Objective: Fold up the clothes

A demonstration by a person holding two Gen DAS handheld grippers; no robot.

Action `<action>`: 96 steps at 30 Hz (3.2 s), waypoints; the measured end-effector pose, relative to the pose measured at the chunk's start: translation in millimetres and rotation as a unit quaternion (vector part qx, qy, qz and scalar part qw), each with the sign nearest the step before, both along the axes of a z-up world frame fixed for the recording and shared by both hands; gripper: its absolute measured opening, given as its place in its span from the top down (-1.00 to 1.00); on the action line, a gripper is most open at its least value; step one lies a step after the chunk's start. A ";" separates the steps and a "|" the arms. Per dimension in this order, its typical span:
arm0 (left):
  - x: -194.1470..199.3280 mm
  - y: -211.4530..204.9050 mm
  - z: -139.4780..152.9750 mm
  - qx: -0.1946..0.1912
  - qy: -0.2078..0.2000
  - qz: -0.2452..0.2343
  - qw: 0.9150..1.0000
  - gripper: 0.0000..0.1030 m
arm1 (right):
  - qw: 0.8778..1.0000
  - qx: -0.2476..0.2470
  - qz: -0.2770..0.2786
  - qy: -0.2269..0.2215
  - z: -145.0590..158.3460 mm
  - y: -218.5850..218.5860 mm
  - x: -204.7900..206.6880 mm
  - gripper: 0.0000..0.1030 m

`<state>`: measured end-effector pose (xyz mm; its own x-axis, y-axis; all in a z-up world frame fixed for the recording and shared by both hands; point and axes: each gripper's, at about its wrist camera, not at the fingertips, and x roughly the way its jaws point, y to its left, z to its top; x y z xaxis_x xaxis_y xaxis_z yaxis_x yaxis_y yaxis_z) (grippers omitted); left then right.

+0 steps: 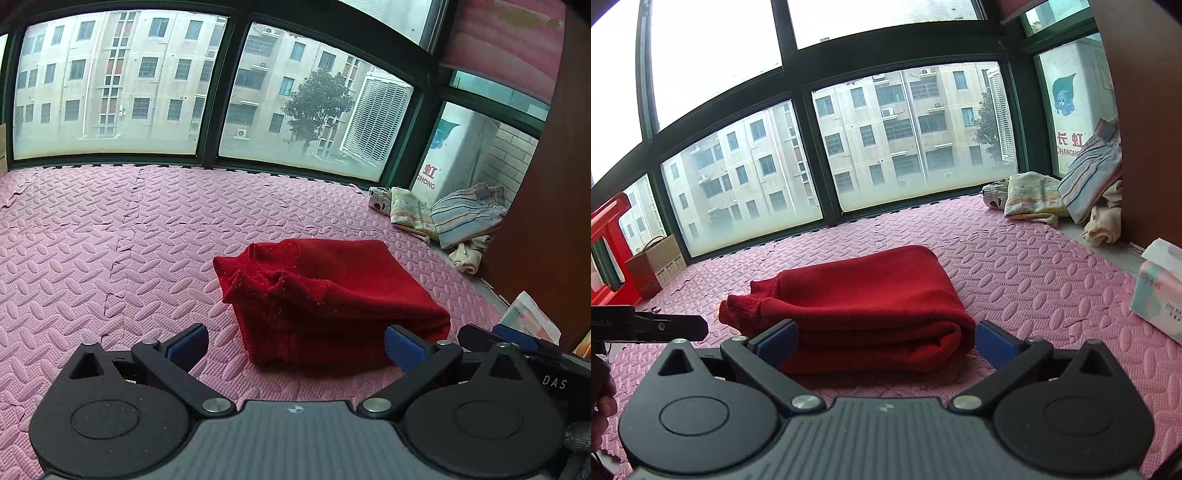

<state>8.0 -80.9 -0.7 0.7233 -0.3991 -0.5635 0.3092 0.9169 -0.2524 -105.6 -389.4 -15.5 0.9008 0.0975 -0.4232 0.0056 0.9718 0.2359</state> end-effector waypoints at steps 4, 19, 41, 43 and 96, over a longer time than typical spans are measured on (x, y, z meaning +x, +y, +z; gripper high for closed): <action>-3.7 -3.2 -3.5 0.022 0.008 0.005 1.000 -1.00 | 1.000 0.012 -0.005 0.003 -2.2 1.7 -4.8 -1.00; -9.5 -2.4 -13.9 0.052 0.008 -0.006 0.999 -1.00 | 0.999 0.019 -0.028 0.013 0.1 13.9 -26.9 -1.00; 19.6 -3.9 -27.8 0.071 0.030 -0.047 0.996 -1.00 | 0.996 -0.042 -0.064 0.044 5.4 53.7 -15.2 -1.00; 22.9 -3.6 -28.2 0.071 0.033 -0.049 0.996 -1.00 | 0.995 -0.048 -0.067 0.047 5.8 57.1 -12.8 -1.00; -30.4 -11.2 -19.9 0.098 0.003 0.015 0.995 -1.00 | 0.999 -0.041 0.002 0.024 -15.3 50.9 -21.4 -1.00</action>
<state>-22.4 -92.2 -20.6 0.7290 -0.2595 -0.6334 0.2800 0.9574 -0.0699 -127.0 -338.6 -30.8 0.8790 0.0649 -0.4723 0.0107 0.9878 0.1555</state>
